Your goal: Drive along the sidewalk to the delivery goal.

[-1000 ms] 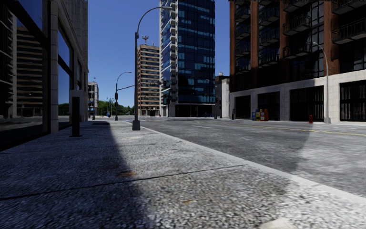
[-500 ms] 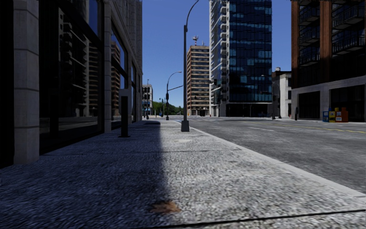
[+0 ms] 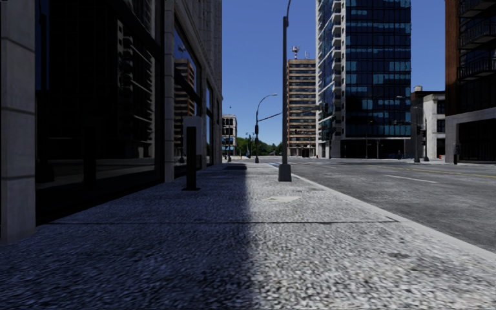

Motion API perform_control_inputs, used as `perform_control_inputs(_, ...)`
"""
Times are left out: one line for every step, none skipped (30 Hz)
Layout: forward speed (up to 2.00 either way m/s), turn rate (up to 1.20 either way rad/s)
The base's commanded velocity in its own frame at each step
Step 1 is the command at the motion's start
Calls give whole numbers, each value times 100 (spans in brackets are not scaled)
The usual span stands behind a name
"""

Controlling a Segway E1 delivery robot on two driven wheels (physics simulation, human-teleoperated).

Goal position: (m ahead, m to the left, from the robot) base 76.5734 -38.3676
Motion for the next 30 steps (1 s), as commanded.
perform_control_inputs(200, 0)
perform_control_inputs(200, 0)
perform_control_inputs(200, 0)
perform_control_inputs(200, 0)
perform_control_inputs(200, 0)
perform_control_inputs(200, 0)
perform_control_inputs(200, 0)
perform_control_inputs(200, 0)
perform_control_inputs(200, 0)
perform_control_inputs(200, 0)
perform_control_inputs(200, 0)
perform_control_inputs(200, 0)
perform_control_inputs(200, 0)
perform_control_inputs(200, 0)
perform_control_inputs(200, 0)
perform_control_inputs(200, 0)
perform_control_inputs(200, 0)
perform_control_inputs(200, 0)
perform_control_inputs(200, 0)
perform_control_inputs(200, 0)
perform_control_inputs(200, 0)
perform_control_inputs(200, 0)
perform_control_inputs(200, 0)
perform_control_inputs(200, 0)
perform_control_inputs(200, 0)
perform_control_inputs(200, 0)
perform_control_inputs(200, 0)
perform_control_inputs(200, 0)
perform_control_inputs(200, 0)
perform_control_inputs(200, 0)
